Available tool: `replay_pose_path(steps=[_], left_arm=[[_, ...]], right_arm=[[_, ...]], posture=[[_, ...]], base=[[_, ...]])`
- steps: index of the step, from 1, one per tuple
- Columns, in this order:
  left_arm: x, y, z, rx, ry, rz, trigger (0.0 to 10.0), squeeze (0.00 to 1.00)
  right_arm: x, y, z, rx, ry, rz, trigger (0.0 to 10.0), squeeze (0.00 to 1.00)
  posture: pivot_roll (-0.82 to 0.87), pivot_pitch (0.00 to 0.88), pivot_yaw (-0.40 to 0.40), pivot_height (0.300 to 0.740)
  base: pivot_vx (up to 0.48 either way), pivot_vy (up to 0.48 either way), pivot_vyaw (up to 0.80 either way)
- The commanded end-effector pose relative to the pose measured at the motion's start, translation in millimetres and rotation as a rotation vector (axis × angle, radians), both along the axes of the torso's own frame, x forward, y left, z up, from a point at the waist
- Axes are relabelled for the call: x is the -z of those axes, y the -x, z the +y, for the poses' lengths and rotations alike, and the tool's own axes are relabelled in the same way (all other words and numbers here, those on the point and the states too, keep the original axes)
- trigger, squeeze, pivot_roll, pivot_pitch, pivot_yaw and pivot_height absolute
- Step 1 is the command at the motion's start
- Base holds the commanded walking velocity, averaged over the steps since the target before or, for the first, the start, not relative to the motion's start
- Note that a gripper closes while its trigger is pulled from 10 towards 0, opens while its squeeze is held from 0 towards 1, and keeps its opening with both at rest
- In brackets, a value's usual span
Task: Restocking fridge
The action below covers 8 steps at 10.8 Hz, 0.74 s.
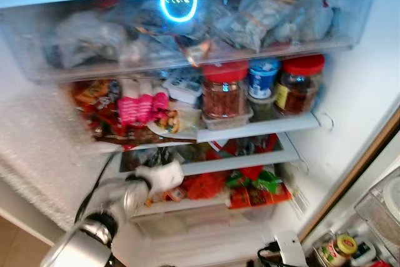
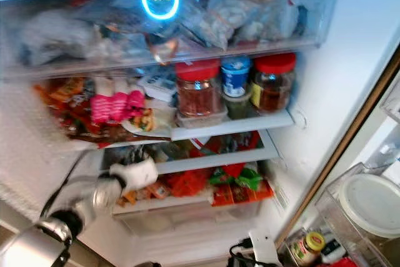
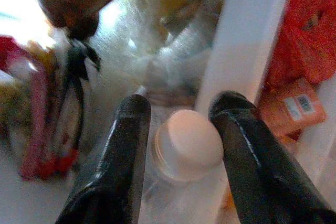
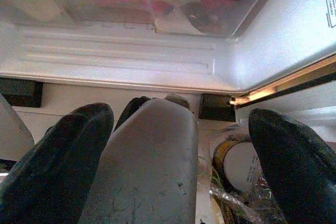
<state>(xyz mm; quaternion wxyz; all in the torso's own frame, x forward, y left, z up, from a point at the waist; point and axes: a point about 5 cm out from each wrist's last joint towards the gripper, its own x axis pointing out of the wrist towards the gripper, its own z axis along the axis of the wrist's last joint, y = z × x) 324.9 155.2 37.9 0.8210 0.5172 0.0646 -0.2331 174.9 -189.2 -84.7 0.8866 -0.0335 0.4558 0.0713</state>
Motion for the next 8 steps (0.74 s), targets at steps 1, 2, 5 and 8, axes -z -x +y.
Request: replay_pose_path(steps=[1, 2, 5, 8], left_arm=[[3.2, 1.4, 5.6, -0.020, -0.013, 0.032, 10.0, 1.00], [2.0, 0.6, 5.2, -0.026, 0.005, 0.031, 10.0, 1.00], [-5.8, -5.1, 6.1, -0.073, 0.088, 0.015, 10.0, 1.00], [-12.1, -9.5, 6.7, -0.100, 0.151, 0.010, 10.0, 1.00]], right_arm=[[12.2, 28.2, -8.0, 0.032, 0.016, 0.118, 10.0, 0.00], [12.4, 28.8, -8.1, 0.031, 0.018, 0.121, 10.0, 0.00], [12.9, 30.4, -8.9, 0.033, 0.022, 0.123, 10.0, 0.00], [12.7, 30.2, -9.3, 0.031, 0.023, 0.122, 10.0, 0.00]], posture=[[-0.13, 0.048, 0.045, 0.644], [-0.13, 0.045, 0.045, 0.644], [-0.13, 0.033, 0.043, 0.644], [-0.13, 0.032, 0.041, 0.644]], base=[[0.000, 0.000, 0.00], [0.000, 0.000, 0.00], [0.000, 0.000, 0.00], [0.000, 0.000, 0.00]])
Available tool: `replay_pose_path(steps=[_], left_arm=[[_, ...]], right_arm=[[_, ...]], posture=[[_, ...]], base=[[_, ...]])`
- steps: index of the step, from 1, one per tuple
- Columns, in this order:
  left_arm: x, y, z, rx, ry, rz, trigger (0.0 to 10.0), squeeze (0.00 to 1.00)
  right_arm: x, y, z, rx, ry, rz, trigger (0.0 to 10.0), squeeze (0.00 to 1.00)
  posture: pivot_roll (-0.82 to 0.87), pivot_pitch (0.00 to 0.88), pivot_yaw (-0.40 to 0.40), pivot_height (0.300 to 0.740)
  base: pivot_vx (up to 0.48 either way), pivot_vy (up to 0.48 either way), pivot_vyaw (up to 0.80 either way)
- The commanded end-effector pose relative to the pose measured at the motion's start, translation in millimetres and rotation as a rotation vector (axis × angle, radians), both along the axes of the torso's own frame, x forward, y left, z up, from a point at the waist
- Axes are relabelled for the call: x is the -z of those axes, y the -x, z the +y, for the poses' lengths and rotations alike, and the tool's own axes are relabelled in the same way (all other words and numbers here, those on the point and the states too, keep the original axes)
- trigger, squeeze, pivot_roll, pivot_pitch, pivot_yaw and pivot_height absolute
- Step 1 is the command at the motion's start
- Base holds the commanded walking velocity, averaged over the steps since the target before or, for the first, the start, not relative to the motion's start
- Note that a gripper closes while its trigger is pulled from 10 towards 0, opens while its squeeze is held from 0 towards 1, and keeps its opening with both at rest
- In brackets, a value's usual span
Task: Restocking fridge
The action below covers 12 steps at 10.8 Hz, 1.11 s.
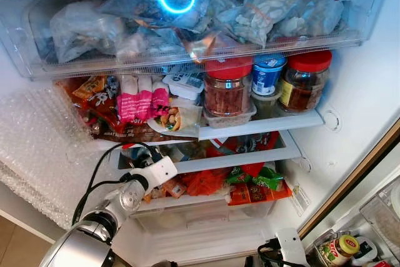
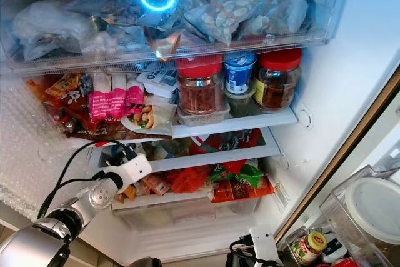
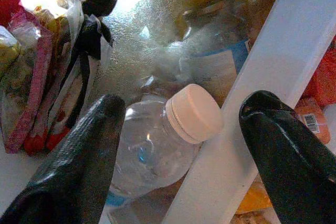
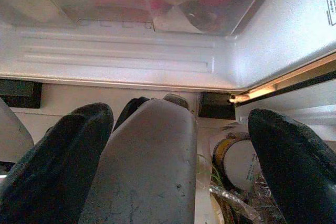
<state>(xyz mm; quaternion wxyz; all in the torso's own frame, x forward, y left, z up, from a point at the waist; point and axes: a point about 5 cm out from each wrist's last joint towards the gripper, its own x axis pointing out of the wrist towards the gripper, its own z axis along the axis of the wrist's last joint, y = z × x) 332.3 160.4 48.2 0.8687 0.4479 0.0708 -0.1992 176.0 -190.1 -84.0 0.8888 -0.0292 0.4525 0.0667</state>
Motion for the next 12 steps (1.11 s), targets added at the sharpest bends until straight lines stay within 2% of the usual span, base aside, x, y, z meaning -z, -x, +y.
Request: replay_pose_path(steps=[1, 6, 7, 8, 9, 11, 12], left_arm=[[-1.9, -2.2, 1.7, -0.006, 0.001, 0.012, 10.0, 1.00], [-2.0, -2.3, 1.8, -0.007, 0.006, 0.015, 10.0, 1.00], [-10.2, -7.9, 2.1, -0.035, 0.079, 0.007, 10.0, 1.00], [-40.6, -22.5, -23.3, 0.118, 0.128, -0.090, 10.0, 0.00], [-43.0, -20.1, -34.9, 0.200, 0.132, -0.106, 10.0, 0.00], [-47.9, -20.3, -42.0, 0.240, 0.133, -0.138, 10.0, 0.00], [-46.3, -19.1, -43.9, 0.262, 0.140, -0.112, 10.0, 0.00]], right_arm=[[13.5, 31.2, -8.4, 0.018, 0.027, 0.129, 10.0, 0.00], [13.5, 31.2, -8.4, 0.018, 0.027, 0.129, 10.0, 0.00], [13.2, 31.0, -9.6, 0.018, 0.033, 0.128, 10.0, 0.00], [11.1, 25.5, -11.2, 0.038, 0.057, 0.103, 10.0, 0.00], [10.7, 24.7, -11.2, 0.040, 0.057, 0.097, 10.0, 0.00], [10.3, 23.4, -10.2, 0.034, 0.055, 0.093, 10.0, 0.00], [10.4, 23.3, -9.5, 0.035, 0.054, 0.092, 10.0, 0.00]], posture=[[-0.13, 0.032, 0.041, 0.644], [-0.13, 0.032, 0.041, 0.644], [-0.13, 0.029, 0.039, 0.644], [-0.11, 0.000, 0.042, 0.644], [-0.10, 0.000, 0.038, 0.644], [-0.09, 0.000, 0.042, 0.644], [-0.10, 0.000, 0.047, 0.644]], base=[[0.000, 0.000, 0.00], [0.000, 0.000, 0.00], [0.000, 0.000, 0.00], [0.000, 0.000, 0.00], [0.000, 0.000, 0.00], [0.000, 0.000, 0.00], [0.000, 0.000, 0.00]])
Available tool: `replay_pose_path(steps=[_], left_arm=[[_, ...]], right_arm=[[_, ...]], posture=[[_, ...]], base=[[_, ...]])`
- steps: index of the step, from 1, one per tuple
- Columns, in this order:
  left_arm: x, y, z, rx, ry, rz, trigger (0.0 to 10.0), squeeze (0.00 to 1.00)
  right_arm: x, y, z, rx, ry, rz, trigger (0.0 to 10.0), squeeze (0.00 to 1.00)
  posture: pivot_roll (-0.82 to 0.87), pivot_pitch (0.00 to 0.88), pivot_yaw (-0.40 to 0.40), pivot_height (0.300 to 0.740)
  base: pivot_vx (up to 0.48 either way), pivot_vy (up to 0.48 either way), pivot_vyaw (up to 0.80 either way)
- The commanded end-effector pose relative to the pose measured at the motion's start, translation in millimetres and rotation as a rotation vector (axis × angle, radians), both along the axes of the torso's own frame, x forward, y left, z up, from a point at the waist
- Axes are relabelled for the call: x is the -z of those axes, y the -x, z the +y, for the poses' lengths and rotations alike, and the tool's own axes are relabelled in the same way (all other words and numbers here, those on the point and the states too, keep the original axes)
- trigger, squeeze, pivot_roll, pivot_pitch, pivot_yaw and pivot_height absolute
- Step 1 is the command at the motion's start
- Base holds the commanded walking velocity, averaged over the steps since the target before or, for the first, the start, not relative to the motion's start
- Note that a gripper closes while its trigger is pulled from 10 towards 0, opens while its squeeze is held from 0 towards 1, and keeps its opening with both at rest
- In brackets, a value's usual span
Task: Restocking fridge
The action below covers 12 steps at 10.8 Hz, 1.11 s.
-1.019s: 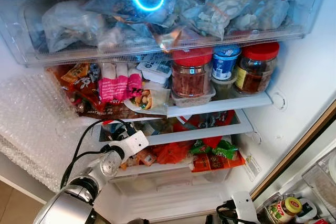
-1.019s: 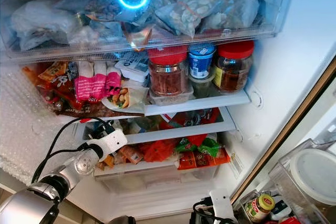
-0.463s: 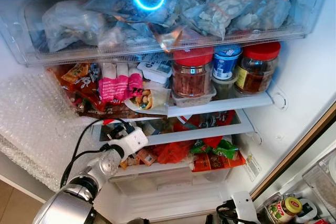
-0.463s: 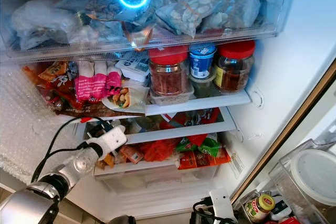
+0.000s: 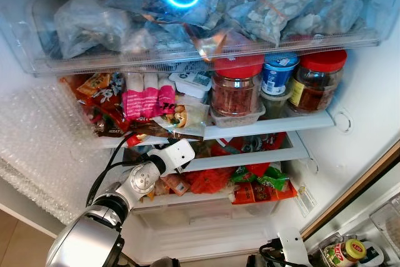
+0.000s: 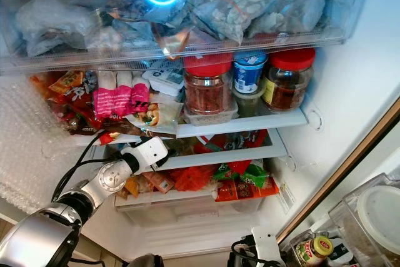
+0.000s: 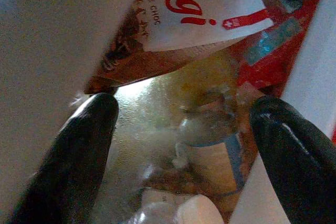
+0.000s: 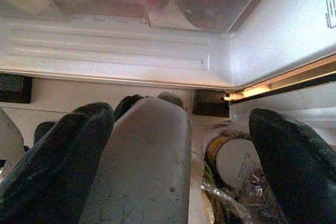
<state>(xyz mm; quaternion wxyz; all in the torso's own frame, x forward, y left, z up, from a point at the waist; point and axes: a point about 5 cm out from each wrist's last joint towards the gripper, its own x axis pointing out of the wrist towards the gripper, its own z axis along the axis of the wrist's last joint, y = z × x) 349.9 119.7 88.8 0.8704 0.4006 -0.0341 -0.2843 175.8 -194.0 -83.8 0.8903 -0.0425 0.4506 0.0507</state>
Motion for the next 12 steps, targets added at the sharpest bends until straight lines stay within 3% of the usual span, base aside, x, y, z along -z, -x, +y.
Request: replay_pose_path(steps=[1, 2, 6, 7, 9, 12], left_arm=[[-3.6, 0.2, -4.5, 0.042, 0.026, 0.007, 10.0, 0.00], [-3.1, 2.4, -7.5, 0.066, 0.092, 0.051, 10.0, 0.00], [4.3, 15.3, -19.3, 0.166, 0.209, 0.129, 10.0, 0.00], [8.0, 20.1, -21.2, 0.169, 0.341, 0.202, 10.0, 0.00], [9.9, 24.3, -15.4, 0.117, 0.479, 0.220, 10.0, 0.00], [24.5, 45.2, -4.8, 0.056, 0.622, 0.288, 10.0, 0.00]], right_arm=[[10.6, 23.1, -5.0, 0.019, 0.013, 0.101, 10.0, 0.00], [10.6, 22.7, -4.5, 0.018, 0.011, 0.102, 10.0, 0.00], [10.3, 21.4, -4.0, 0.025, 0.009, 0.102, 10.0, 0.00], [10.2, 21.1, -4.3, 0.025, 0.006, 0.103, 10.0, 0.00], [9.7, 20.0, -4.4, 0.022, 0.004, 0.102, 10.0, 0.00], [9.1, 18.6, -4.7, 0.007, 0.007, 0.102, 10.0, 0.00]], posture=[[-0.10, 0.000, 0.048, 0.644], [-0.09, 0.000, 0.050, 0.644], [-0.09, 0.000, 0.054, 0.644], [-0.08, 0.000, 0.056, 0.644], [-0.07, 0.007, 0.053, 0.644], [-0.05, 0.012, 0.053, 0.644]], base=[[0.000, 0.000, 0.00], [0.000, 0.000, 0.00], [0.000, 0.000, 0.00], [0.000, 0.000, 0.00], [0.000, 0.000, 0.00], [0.000, 0.000, 0.00]])
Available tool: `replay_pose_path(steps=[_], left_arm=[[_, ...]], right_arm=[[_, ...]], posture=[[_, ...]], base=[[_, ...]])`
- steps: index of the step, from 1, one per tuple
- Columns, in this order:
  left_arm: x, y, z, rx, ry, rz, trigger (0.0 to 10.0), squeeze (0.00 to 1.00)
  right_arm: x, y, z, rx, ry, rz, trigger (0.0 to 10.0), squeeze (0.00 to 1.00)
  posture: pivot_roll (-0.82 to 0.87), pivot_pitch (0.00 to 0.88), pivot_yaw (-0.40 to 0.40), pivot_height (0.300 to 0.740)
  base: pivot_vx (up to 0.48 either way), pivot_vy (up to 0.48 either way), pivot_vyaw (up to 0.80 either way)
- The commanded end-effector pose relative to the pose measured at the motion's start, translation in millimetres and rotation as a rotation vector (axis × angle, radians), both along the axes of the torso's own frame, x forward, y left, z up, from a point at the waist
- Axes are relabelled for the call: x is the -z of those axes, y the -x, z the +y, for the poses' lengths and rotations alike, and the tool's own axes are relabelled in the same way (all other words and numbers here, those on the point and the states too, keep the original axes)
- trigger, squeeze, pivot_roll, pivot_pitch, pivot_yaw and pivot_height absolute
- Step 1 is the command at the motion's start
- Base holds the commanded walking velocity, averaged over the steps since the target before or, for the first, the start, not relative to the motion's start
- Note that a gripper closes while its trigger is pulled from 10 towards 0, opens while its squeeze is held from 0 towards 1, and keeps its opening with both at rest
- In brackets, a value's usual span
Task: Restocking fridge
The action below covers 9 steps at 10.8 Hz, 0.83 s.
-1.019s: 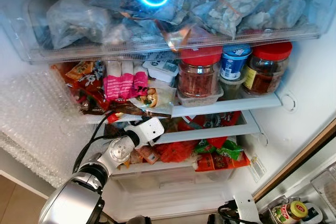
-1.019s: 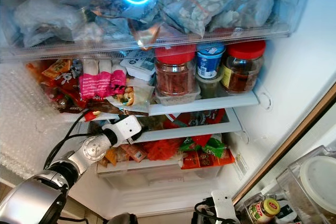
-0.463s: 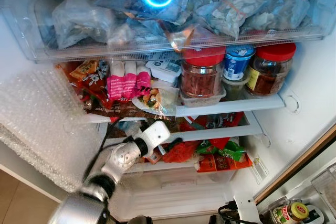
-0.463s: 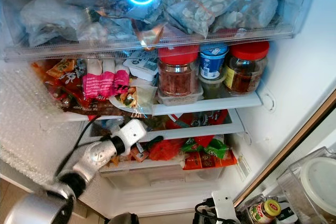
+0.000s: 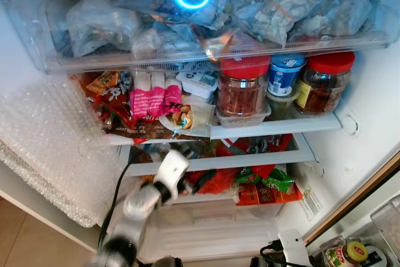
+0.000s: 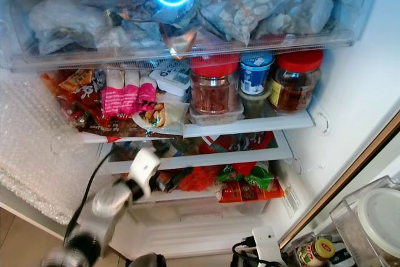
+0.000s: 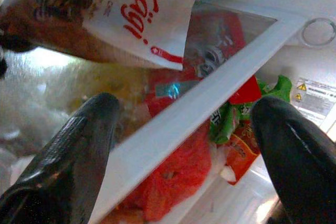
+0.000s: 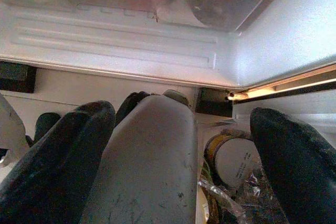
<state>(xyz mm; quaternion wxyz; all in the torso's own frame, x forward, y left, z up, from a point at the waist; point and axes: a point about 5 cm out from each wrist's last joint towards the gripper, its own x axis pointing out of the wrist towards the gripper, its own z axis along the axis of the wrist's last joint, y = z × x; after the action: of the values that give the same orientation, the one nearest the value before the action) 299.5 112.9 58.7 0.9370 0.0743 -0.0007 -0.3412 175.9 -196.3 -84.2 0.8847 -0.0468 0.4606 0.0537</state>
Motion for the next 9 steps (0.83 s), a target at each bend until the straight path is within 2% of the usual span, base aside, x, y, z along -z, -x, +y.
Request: replay_pose_path(steps=[1, 2, 3, 4, 6, 8, 9], left_arm=[[0.3, 5.4, 6.7, -0.028, 0.030, 0.019, 10.0, 0.00], [5.8, 14.9, 11.6, -0.056, 0.036, 0.039, 10.0, 0.00], [4.5, 18.8, 18.4, -0.135, 0.067, 0.025, 10.0, 0.00], [1.5, 19.0, 25.2, -0.199, 0.069, 0.006, 10.0, 0.00], [4.2, 19.8, 42.6, -0.340, 0.077, 0.034, 10.0, 0.00], [2.8, 20.2, 48.7, -0.386, 0.063, 0.035, 10.0, 0.00], [6.9, 22.3, 51.1, -0.382, 0.022, 0.047, 10.0, 0.00]], right_arm=[[8.8, 18.9, -2.4, 0.006, 0.002, 0.083, 10.0, 0.00], [8.8, 19.1, -2.7, 0.002, 0.002, 0.085, 10.0, 0.00], [8.8, 19.4, -3.5, -0.001, 0.003, 0.086, 10.0, 0.00], [8.8, 19.8, -4.0, -0.005, 0.004, 0.087, 10.0, 0.00], [9.2, 21.3, -4.9, -0.009, 0.006, 0.089, 10.0, 0.00], [9.6, 22.5, -5.4, -0.015, 0.010, 0.092, 10.0, 0.00], [9.8, 23.0, -4.9, -0.004, 0.009, 0.088, 10.0, 0.00]], posture=[[-0.05, 0.012, 0.052, 0.644], [-0.05, 0.014, 0.053, 0.644], [-0.04, 0.015, 0.047, 0.644], [-0.04, 0.016, 0.045, 0.644], [-0.06, 0.006, 0.039, 0.644], [-0.05, 0.000, 0.037, 0.644], [-0.07, 0.000, 0.041, 0.644]], base=[[0.000, 0.000, 0.00], [0.000, 0.000, 0.00], [0.000, 0.000, 0.00], [0.000, 0.000, 0.00], [0.000, 0.000, 0.00], [-0.137, 0.000, 0.00], [-0.304, 0.000, 0.00]])
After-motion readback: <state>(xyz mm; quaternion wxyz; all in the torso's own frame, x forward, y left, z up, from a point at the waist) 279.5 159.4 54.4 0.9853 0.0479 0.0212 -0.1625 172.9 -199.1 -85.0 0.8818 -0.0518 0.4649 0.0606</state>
